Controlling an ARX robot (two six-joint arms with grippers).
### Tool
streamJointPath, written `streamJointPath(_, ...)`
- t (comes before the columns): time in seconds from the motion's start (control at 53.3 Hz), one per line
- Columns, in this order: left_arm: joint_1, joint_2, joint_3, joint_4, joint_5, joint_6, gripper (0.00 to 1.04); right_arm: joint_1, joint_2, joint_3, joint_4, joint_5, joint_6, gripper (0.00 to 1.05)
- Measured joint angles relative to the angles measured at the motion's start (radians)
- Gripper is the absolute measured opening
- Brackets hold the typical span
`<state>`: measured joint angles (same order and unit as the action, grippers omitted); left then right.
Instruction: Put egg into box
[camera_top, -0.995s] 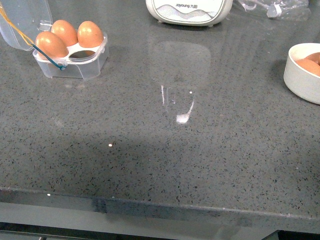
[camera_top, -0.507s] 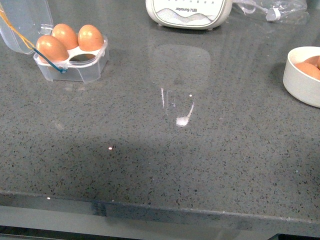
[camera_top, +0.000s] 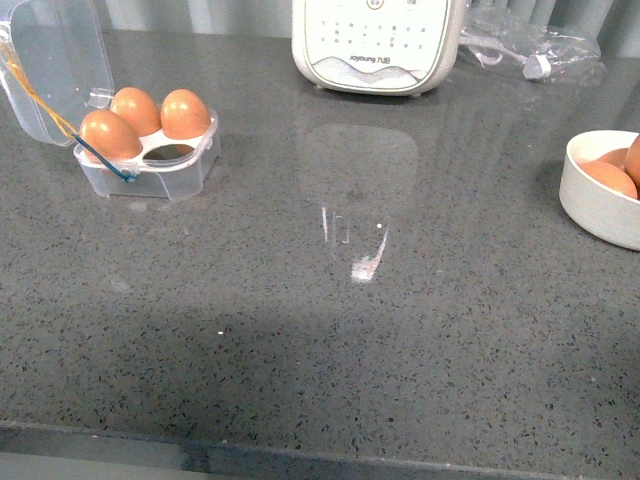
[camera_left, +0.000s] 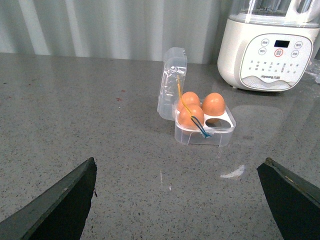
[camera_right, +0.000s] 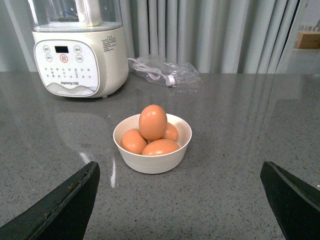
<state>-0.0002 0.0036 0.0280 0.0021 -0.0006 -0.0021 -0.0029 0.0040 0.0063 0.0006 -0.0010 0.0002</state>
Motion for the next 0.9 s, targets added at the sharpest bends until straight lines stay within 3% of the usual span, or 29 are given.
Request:
streamJointPath(0.695,0.000,0.000,0.000,0.000,0.000,0.000,0.98,0.000,0.000,0.000,0.000,0.000,0.000,0.97)
streamJointPath(0.732,0.000,0.000,0.000,0.000,0.000,0.000,0.98,0.014,0.012,0.007,-0.026,0.043,0.006,0.97)
streamJointPath(0.789,0.000,0.000,0.000,0.000,0.000,0.000,0.98,0.037,0.072,0.056,-0.142,0.195,0.004,0.97)
streamJointPath(0.826,0.000,0.000,0.000,0.000,0.000,0.000,0.98,0.009,0.103,0.066,-0.153,0.225,0.005,0.97)
streamJointPath(0.901,0.000,0.000,0.000,0.000,0.001,0.000,0.98,-0.087,0.119,0.066,-0.125,0.162,0.000,0.97)
